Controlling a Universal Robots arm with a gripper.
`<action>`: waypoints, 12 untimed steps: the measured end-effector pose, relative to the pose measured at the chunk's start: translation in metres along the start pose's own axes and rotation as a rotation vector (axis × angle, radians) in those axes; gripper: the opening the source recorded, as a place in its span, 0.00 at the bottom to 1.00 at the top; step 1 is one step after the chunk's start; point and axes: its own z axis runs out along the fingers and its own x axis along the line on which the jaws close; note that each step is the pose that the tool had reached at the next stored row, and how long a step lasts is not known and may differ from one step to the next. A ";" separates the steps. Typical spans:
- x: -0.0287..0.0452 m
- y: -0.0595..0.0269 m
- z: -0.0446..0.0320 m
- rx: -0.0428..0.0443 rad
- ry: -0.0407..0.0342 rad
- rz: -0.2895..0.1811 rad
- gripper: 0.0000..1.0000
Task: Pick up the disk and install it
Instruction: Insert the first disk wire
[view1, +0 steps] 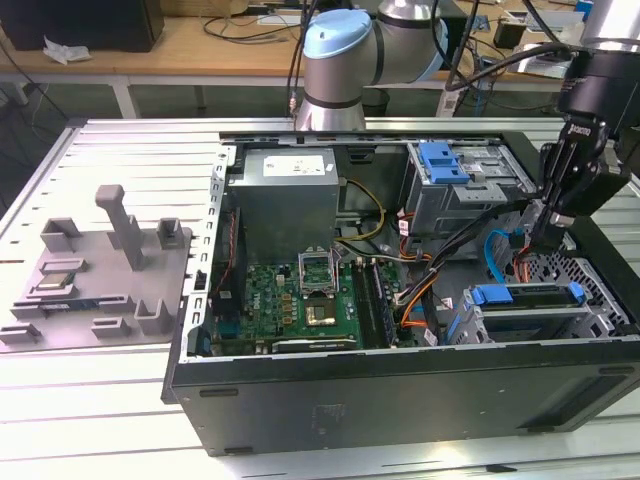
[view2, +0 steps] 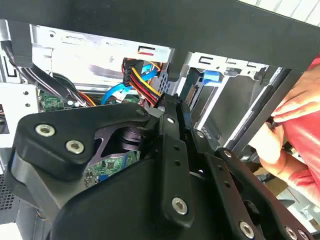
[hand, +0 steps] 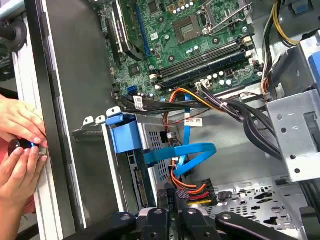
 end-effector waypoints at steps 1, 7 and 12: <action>0.0147 0.0005 0.0014 0.0034 -0.0326 -0.006 0.16; 0.0223 -0.0001 0.0027 0.0058 -0.0515 -0.011 0.16; 0.0281 -0.0007 0.0042 0.0070 -0.0656 -0.014 0.16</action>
